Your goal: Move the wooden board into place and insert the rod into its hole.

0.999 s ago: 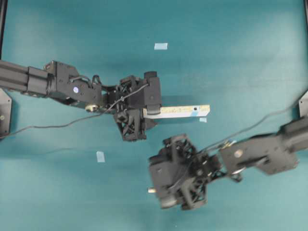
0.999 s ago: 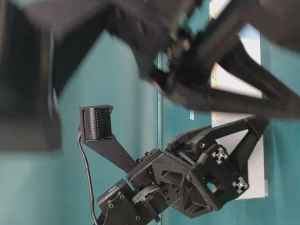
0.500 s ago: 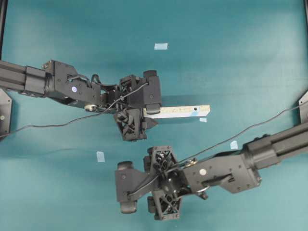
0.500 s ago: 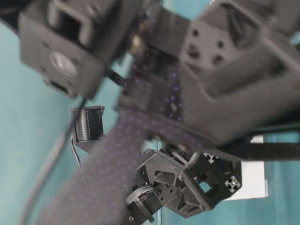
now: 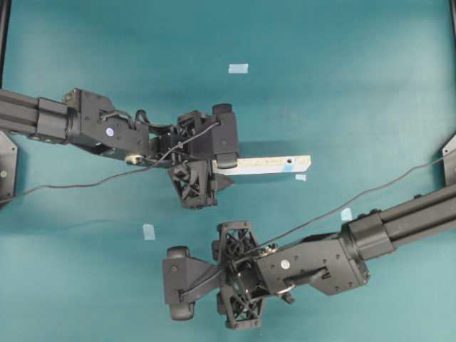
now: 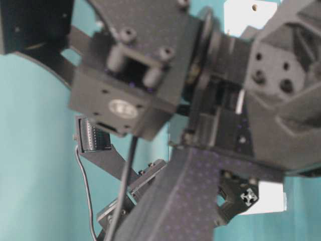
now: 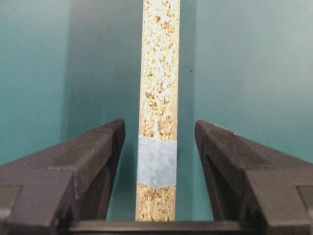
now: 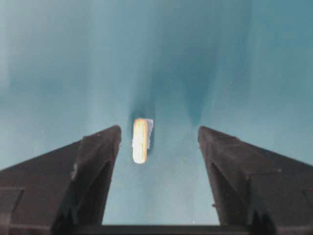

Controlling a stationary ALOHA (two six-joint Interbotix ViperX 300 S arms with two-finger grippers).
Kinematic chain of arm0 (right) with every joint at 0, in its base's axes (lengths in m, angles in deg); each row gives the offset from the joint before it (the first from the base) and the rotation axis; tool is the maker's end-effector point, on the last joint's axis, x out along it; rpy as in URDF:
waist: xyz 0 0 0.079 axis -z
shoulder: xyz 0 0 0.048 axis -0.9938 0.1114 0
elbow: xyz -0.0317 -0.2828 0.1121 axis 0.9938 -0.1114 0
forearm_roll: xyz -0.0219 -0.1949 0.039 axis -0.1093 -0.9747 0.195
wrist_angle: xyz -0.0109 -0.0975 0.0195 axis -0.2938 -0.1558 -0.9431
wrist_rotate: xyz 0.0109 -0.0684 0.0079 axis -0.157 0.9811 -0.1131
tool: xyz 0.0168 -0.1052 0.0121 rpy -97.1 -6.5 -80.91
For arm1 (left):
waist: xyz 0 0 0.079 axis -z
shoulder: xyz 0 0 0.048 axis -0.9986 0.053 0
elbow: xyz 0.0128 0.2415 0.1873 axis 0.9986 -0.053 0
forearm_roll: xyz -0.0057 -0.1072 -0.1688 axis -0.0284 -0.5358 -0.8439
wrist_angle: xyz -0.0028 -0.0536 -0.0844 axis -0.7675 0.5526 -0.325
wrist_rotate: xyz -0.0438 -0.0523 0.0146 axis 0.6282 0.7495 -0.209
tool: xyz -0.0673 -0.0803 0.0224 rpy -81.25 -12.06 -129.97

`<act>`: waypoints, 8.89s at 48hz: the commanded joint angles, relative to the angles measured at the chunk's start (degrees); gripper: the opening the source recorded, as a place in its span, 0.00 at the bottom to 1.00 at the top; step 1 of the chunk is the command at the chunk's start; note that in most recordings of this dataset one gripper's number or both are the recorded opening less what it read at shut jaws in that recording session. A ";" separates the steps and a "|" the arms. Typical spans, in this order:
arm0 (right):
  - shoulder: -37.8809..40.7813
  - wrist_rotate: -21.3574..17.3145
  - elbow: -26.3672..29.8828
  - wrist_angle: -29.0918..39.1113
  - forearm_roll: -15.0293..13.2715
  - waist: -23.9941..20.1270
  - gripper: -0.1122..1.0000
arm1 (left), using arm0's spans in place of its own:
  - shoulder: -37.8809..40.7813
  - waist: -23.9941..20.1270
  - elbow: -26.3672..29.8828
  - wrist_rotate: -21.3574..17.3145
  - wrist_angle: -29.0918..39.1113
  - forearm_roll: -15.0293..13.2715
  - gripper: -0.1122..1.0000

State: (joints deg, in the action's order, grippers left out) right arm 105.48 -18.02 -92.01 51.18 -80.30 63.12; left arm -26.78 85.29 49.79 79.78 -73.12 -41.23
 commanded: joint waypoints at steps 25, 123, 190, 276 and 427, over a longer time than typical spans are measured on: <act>1.05 0.09 3.60 -0.88 0.00 -0.44 0.70 | -2.29 0.09 0.88 0.53 -0.09 0.09 0.62; -0.53 -4.57 3.34 0.88 -2.81 -0.44 0.19 | -2.29 0.18 0.53 0.62 -0.09 0.09 0.62; -40.08 -4.22 -36.74 -33.40 -9.14 12.66 0.19 | -2.20 0.26 0.35 0.62 -0.09 0.09 0.62; -31.46 15.03 -67.41 -102.13 -10.02 33.40 0.19 | -1.14 0.00 -0.88 -0.09 -0.97 0.18 0.30; -9.32 20.48 -66.53 -112.06 -9.93 31.29 0.19 | -1.32 0.26 -0.88 0.62 -0.97 0.09 0.30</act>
State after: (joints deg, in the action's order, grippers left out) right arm 96.52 2.55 -158.02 -61.32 -90.32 94.68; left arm -26.78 85.38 48.56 79.96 -74.18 -41.15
